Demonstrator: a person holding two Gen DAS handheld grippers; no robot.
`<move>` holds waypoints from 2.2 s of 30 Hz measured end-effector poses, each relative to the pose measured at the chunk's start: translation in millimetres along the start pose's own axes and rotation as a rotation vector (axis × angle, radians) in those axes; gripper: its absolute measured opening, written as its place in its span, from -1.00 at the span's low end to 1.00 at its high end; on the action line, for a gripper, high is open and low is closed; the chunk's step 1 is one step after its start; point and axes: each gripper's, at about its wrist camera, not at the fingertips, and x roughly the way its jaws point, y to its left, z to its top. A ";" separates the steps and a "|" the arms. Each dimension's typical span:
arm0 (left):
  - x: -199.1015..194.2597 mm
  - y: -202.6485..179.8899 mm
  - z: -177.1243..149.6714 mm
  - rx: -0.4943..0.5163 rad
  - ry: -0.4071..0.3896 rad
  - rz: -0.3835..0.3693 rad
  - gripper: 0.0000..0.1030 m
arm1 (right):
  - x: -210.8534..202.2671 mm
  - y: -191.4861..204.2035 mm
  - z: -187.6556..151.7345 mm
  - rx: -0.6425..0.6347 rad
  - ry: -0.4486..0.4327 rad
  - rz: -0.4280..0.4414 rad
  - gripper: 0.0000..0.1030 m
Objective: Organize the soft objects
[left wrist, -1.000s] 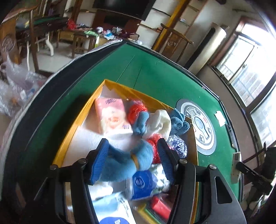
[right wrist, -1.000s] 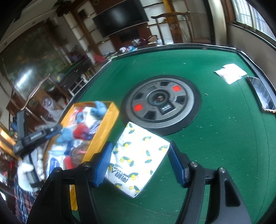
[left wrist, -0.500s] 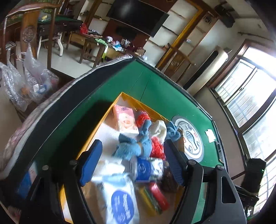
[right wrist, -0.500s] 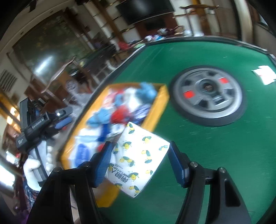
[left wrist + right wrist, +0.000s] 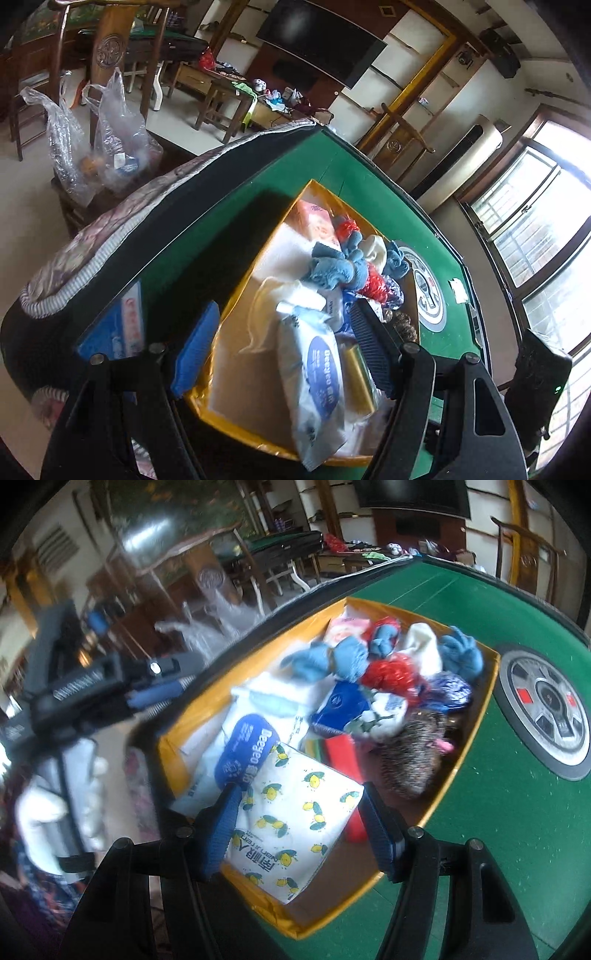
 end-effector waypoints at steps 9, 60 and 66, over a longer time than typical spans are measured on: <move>-13.1 -7.2 -15.0 0.071 -0.057 0.044 0.42 | 3.7 -11.4 -8.5 0.074 0.000 0.051 0.32; -17.3 -110.5 -89.7 0.305 -0.301 0.525 1.00 | -83.9 -29.7 -91.6 0.128 -0.348 -0.231 0.54; -14.7 -100.3 -87.1 0.291 -0.279 0.514 1.00 | -75.4 -23.3 -86.9 0.114 -0.317 -0.237 0.54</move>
